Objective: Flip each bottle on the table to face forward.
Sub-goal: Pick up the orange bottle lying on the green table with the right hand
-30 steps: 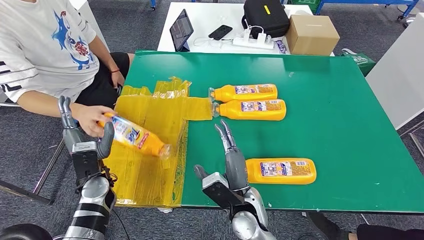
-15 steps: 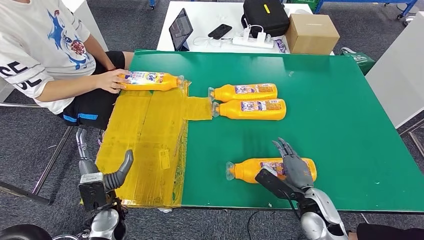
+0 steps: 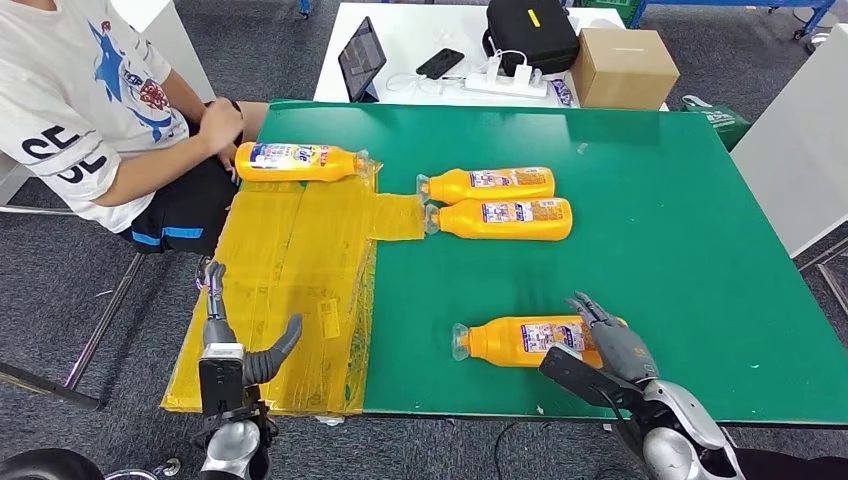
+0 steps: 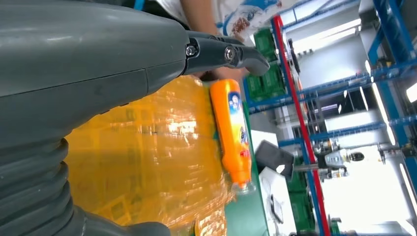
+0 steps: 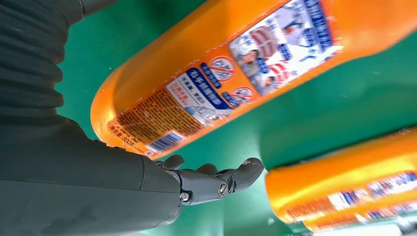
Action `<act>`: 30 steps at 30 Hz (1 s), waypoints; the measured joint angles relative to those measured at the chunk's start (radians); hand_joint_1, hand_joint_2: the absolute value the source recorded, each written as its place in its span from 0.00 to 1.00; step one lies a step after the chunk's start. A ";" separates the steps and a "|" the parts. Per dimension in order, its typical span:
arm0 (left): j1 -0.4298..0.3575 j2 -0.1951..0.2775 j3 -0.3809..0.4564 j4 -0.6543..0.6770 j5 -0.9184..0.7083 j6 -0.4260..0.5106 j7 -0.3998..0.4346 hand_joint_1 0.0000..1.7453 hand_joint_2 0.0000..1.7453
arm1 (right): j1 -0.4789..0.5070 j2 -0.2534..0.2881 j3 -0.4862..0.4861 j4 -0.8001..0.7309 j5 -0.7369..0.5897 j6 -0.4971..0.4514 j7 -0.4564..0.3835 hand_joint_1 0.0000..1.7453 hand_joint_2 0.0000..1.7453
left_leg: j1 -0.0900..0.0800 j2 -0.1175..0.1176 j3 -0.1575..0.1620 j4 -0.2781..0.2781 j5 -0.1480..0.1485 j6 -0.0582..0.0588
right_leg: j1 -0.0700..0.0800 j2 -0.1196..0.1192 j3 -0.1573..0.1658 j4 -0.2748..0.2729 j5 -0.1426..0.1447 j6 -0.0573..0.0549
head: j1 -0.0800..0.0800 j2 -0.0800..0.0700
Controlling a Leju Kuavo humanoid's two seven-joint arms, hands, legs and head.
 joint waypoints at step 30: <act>-0.068 -0.004 -0.047 0.136 0.017 -0.022 0.000 0.00 1.00 | -0.185 -0.042 0.037 0.281 -0.043 0.066 -0.005 0.00 1.00 | 0.000 0.000 0.002 0.000 0.000 0.001 | 0.000 0.000 0.002 0.000 0.001 0.000 | 0.000 0.000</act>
